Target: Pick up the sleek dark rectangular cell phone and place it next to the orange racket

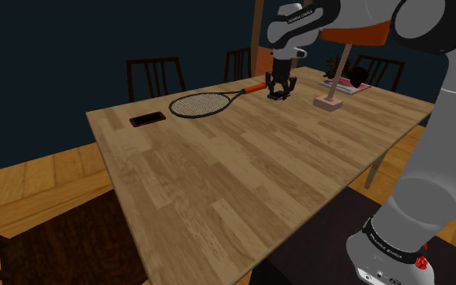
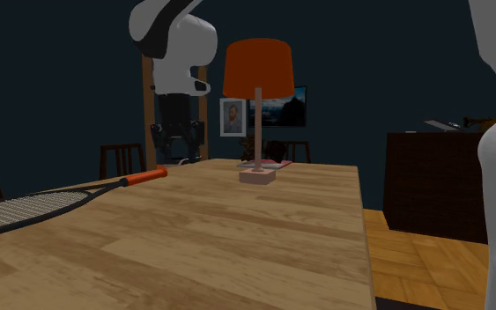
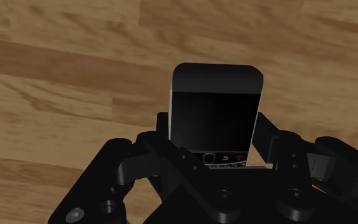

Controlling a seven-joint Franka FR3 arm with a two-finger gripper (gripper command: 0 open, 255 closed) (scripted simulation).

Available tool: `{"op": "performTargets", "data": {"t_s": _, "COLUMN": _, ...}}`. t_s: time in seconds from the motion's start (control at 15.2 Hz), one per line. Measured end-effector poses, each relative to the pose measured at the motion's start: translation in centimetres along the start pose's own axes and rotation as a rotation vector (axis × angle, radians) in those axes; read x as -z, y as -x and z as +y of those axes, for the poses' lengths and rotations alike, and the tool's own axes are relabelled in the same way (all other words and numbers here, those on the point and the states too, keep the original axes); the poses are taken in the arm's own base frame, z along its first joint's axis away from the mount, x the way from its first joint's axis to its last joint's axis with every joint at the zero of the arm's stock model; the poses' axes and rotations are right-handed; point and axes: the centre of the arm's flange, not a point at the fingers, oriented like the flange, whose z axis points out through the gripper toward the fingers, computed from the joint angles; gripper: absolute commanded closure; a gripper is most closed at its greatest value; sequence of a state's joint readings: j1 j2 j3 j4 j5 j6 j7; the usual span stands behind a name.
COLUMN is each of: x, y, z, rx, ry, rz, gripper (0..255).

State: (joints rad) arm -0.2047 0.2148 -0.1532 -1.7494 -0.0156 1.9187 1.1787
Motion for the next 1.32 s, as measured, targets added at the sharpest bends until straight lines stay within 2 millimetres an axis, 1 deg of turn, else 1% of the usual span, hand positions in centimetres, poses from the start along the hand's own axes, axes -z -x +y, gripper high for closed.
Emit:
{"op": "performTargets", "data": {"t_s": 0.13, "x": -1.1, "y": 0.2, "z": -0.5, "rx": 0.0, "ry": 0.0, "rz": 0.0, "gripper": 255}}
{"op": "performTargets", "data": {"t_s": 0.46, "x": -3.6, "y": 0.5, "z": -0.6, "rx": -0.001, "ry": 0.0, "rz": 0.0, "gripper": 255}}
{"op": "performTargets", "data": {"t_s": 1.19, "x": -9.5, "y": 0.5, "z": -1.1, "rx": -0.001, "ry": 0.0, "rz": 0.0, "gripper": 255}}
{"op": "performTargets", "data": {"t_s": 1.32, "x": -9.9, "y": 0.5, "z": -1.0, "rx": -0.001, "ry": 0.0, "rz": 0.0, "gripper": 255}}
